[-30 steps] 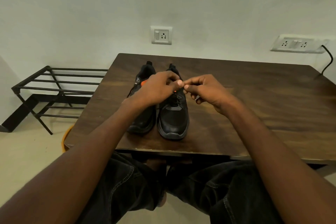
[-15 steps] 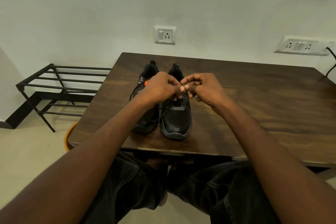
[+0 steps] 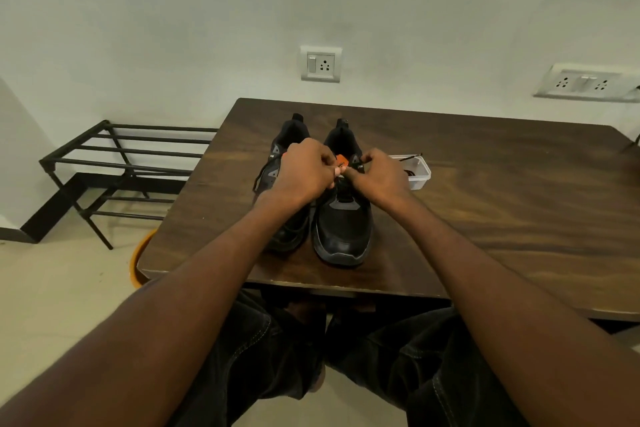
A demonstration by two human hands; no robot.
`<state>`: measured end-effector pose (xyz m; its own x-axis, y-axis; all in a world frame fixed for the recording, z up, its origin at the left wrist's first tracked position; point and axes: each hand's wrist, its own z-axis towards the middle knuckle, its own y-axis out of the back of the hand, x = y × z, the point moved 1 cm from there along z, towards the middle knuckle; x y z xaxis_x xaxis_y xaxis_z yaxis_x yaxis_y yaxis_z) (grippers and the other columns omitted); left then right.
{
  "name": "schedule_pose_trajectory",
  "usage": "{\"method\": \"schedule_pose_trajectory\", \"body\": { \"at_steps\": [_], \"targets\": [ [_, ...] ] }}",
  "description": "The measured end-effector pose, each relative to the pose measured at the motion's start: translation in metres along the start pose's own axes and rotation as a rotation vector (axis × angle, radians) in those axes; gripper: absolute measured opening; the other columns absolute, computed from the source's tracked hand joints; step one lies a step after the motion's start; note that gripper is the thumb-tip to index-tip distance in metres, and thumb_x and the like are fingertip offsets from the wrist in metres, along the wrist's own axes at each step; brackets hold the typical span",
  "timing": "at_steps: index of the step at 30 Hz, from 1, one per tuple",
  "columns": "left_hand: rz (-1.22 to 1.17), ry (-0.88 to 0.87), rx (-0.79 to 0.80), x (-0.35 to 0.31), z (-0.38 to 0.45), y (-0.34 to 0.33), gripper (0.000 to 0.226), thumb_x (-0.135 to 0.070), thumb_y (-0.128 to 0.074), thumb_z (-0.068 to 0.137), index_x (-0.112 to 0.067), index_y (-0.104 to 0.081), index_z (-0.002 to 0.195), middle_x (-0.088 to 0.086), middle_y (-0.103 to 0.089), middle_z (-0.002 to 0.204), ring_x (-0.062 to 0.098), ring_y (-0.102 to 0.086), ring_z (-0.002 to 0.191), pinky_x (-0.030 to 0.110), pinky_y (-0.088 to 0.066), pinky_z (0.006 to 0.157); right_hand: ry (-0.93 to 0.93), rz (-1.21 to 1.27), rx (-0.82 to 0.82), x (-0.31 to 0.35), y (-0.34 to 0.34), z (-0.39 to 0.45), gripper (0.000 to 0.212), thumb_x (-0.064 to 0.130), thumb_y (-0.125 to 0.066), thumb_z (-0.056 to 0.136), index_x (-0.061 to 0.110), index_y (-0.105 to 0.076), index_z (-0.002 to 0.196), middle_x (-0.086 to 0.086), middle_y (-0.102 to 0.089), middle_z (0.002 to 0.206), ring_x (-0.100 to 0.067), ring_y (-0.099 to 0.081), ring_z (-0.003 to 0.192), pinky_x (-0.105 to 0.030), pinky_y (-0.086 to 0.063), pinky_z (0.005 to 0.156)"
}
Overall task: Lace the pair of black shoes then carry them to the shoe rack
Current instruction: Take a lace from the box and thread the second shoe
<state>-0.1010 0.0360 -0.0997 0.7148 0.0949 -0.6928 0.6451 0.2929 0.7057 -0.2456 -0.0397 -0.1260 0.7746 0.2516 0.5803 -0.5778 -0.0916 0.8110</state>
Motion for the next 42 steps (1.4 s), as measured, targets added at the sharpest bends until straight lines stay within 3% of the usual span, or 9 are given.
{"method": "schedule_pose_trajectory", "body": {
  "at_steps": [5,11,17,21,26,29,32,36,42],
  "targets": [
    [0.088,-0.072,-0.008,-0.004,0.001,-0.002,0.010,-0.008,-0.070,0.092,-0.017,-0.073,0.087,-0.001,-0.071,0.079,0.011,-0.068,0.075,0.030,-0.060,0.077,-0.055,0.158,0.036,-0.001,0.005,0.003,0.037,0.055,-0.081,0.075,0.024,-0.069,0.091,0.000,-0.075,0.084,-0.020,-0.073,0.083,-0.049,-0.063,0.079],
    [0.257,-0.124,0.082,-0.010,-0.004,-0.001,0.017,-0.006,-0.067,0.089,-0.019,-0.071,0.078,-0.002,-0.066,0.075,0.010,-0.061,0.071,0.032,-0.059,0.079,-0.127,0.338,0.090,-0.005,0.008,-0.002,0.025,0.040,-0.082,0.085,0.025,-0.066,0.095,-0.002,-0.075,0.091,-0.019,-0.076,0.080,-0.046,-0.066,0.076],
    [0.440,-0.228,0.082,-0.016,-0.006,-0.009,0.017,-0.012,-0.067,0.093,-0.015,-0.073,0.109,-0.002,-0.056,0.081,0.017,-0.058,0.077,0.031,-0.047,0.072,-0.132,0.352,0.112,-0.005,0.009,-0.003,0.026,0.044,-0.080,0.088,0.026,-0.065,0.098,0.000,-0.075,0.093,-0.018,-0.076,0.080,-0.045,-0.066,0.079],
    [0.321,-0.185,0.121,-0.005,0.002,-0.011,0.016,-0.013,-0.069,0.092,-0.021,-0.081,0.100,-0.001,-0.072,0.095,0.012,-0.064,0.084,0.032,-0.057,0.085,-0.136,0.351,0.109,-0.006,0.009,-0.003,0.026,0.044,-0.080,0.087,0.027,-0.065,0.100,0.000,-0.075,0.091,-0.018,-0.076,0.079,-0.046,-0.066,0.079],
    [0.306,-0.163,0.066,0.007,0.010,-0.014,0.006,-0.026,-0.078,0.086,-0.031,-0.080,0.084,-0.004,-0.053,0.111,0.018,-0.051,0.105,0.035,-0.049,0.091,-0.125,0.374,0.127,-0.009,0.008,-0.002,0.028,0.044,-0.079,0.088,0.026,-0.063,0.103,-0.001,-0.074,0.095,-0.018,-0.075,0.085,-0.046,-0.065,0.081],
    [0.252,-0.079,0.069,0.007,0.013,-0.015,0.008,-0.026,-0.080,0.082,-0.033,-0.079,0.078,-0.008,-0.068,0.106,0.015,-0.058,0.105,0.042,-0.055,0.092,-0.132,0.394,0.130,-0.009,0.008,-0.003,0.030,0.045,-0.080,0.087,0.025,-0.064,0.104,-0.001,-0.074,0.096,-0.019,-0.075,0.087,-0.046,-0.065,0.082],
    [0.184,0.009,0.130,0.006,0.016,-0.015,0.010,-0.021,-0.078,0.085,-0.030,-0.079,0.079,-0.012,-0.073,0.085,0.007,-0.066,0.086,0.040,-0.061,0.084,-0.133,0.398,0.145,-0.010,0.009,-0.003,0.030,0.044,-0.080,0.087,0.026,-0.064,0.104,0.000,-0.074,0.097,-0.019,-0.075,0.087,-0.046,-0.065,0.082],
    [0.150,0.047,0.160,0.006,0.015,-0.013,0.011,-0.021,-0.077,0.087,-0.029,-0.078,0.079,-0.011,-0.074,0.086,0.006,-0.067,0.086,0.038,-0.060,0.086,-0.116,0.387,0.171,-0.009,0.010,-0.004,0.033,0.045,-0.080,0.088,0.024,-0.062,0.107,-0.001,-0.074,0.099,-0.018,-0.074,0.088,-0.044,-0.065,0.083],
    [0.303,0.026,-0.046,-0.005,-0.002,-0.022,0.006,-0.032,-0.077,0.087,-0.027,-0.076,0.091,-0.002,-0.065,0.111,0.017,-0.058,0.108,0.046,-0.053,0.096,-0.136,0.470,0.197,-0.007,0.014,-0.006,0.030,0.043,-0.080,0.089,0.023,-0.063,0.103,-0.004,-0.073,0.099,-0.022,-0.074,0.093,-0.044,-0.064,0.086]
  ]
}}
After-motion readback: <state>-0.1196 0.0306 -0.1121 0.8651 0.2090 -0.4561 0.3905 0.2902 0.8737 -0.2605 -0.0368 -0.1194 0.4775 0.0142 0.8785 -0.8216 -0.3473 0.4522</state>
